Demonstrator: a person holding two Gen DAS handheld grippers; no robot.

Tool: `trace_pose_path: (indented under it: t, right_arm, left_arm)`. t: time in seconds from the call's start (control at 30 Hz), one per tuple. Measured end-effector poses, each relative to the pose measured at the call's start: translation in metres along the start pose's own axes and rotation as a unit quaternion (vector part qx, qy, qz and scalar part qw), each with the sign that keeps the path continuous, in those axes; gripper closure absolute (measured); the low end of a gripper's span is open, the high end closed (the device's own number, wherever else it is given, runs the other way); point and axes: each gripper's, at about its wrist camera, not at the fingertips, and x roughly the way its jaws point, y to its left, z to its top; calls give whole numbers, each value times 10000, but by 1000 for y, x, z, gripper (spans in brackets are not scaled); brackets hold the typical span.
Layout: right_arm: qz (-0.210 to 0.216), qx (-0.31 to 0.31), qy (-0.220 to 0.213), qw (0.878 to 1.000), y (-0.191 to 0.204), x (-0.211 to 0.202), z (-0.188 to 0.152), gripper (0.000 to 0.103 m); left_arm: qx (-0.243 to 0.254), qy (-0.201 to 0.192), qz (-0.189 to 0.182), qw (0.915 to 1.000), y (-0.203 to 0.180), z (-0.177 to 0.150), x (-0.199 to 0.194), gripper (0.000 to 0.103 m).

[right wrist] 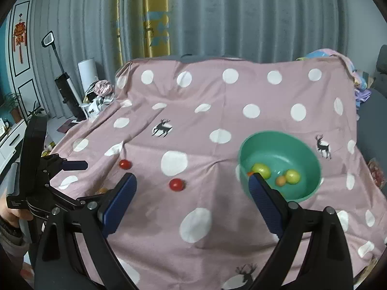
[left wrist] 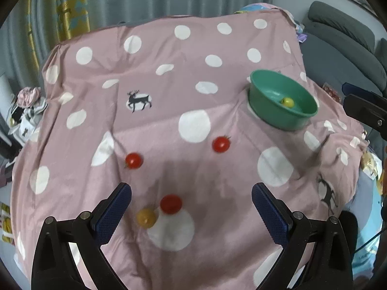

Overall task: Organize fruits
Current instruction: 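Move both grippers back to the remaining cherry tomatoes, then grasp a cherry tomato with the right gripper while the left gripper grasps another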

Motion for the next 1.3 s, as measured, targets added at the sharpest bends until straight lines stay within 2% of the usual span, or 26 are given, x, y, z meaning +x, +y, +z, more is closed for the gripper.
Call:
trace_pose_path:
  t: [0.4, 0.6, 0.73, 1.0, 1.2, 1.27, 1.3]
  right_arm:
    - [615, 208, 887, 9939, 23, 47, -31, 8]
    - [1088, 344, 1267, 9853, 38, 75, -41, 8]
    - [1249, 336, 1492, 9803, 48, 92, -47, 8]
    - [1165, 867, 1758, 9737, 31, 125, -52, 10]
    - [1044, 802, 1897, 9730, 24, 148, -51, 18]
    - [1024, 776, 1921, 9729, 21, 157, -47, 21]
    - [1026, 781, 1939, 9725, 20, 162, -45, 23]
  left_arm:
    - [-113, 393, -130, 9991, 33, -45, 5, 4]
    - [-262, 371, -295, 9985, 43, -53, 8, 4]
    - [-247, 357, -447, 9981, 42, -53, 13, 4]
    - [-293, 421, -662, 9965, 35, -44, 33, 4]
    - [-100, 476, -685, 9965, 29, -32, 49, 4]
    - [-21, 503, -707, 9962, 28, -28, 55, 12]
    - [-1, 527, -726, 9960, 28, -26, 57, 20]
